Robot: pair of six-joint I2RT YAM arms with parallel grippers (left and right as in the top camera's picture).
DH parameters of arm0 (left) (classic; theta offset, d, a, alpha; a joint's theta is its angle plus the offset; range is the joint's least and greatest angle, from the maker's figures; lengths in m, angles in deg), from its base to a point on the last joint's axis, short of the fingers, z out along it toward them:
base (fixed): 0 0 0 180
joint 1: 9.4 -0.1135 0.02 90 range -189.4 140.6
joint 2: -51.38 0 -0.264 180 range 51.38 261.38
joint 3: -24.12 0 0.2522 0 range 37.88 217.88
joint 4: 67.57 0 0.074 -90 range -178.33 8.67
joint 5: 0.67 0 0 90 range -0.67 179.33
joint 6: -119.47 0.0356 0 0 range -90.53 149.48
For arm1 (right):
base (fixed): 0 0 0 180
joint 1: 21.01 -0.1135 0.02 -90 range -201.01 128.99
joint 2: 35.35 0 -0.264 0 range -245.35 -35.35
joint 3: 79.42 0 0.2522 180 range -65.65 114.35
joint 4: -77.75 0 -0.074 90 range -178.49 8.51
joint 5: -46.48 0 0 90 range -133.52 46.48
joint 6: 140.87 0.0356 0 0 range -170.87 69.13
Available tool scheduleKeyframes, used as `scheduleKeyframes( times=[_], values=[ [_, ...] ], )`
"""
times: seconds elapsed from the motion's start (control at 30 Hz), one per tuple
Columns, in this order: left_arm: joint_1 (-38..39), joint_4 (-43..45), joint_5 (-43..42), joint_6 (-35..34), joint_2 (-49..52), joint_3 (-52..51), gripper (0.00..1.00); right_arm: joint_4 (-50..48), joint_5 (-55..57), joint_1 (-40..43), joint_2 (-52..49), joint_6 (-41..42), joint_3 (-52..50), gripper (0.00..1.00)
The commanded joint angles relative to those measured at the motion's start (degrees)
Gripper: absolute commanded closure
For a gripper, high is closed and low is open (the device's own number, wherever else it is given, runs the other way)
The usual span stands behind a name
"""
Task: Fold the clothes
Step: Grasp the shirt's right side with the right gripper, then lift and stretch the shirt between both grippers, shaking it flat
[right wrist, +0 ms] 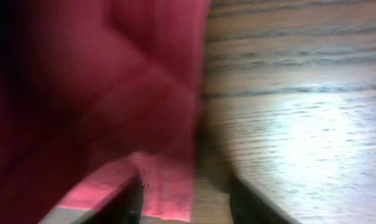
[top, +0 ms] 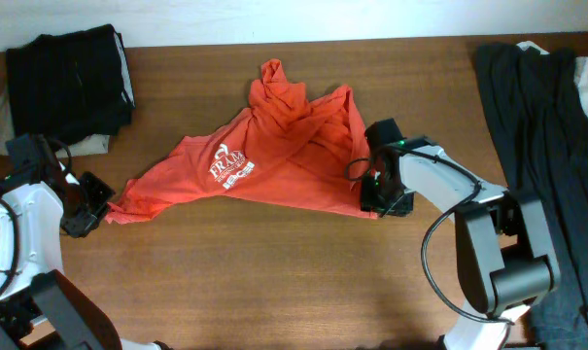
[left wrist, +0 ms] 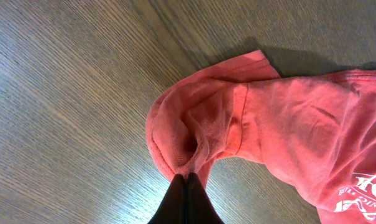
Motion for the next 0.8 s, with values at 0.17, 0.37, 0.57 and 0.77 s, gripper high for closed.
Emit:
scheduleKeyframes(
  times=[0.17, 0.37, 0.57, 0.77],
  values=[
    [0.28, -0.33, -9.05, 3.63, -4.7, 2.45, 1.0, 3.93, -0.59, 0.11, 4.0, 3.52, 3.3, 0.96],
    [3.02, -3.67, -8.92, 3.5, -27.41, 10.51, 1.0, 18.71, 1.38, 0.52, 26.29, 0.5, 22.51, 0.96],
    [3.02, -9.22, -8.52, 3.41, -37.64, 24.65, 1.0, 31.23, 2.36, 0.52, 34.03, -2.36, 45.86, 0.96],
    [3.02, -13.16, -2.69, 3.52, -37.55, 35.98, 1.0, 40.19, 10.69, 0.52, 34.23, -3.41, 66.03, 0.96]
  ],
)
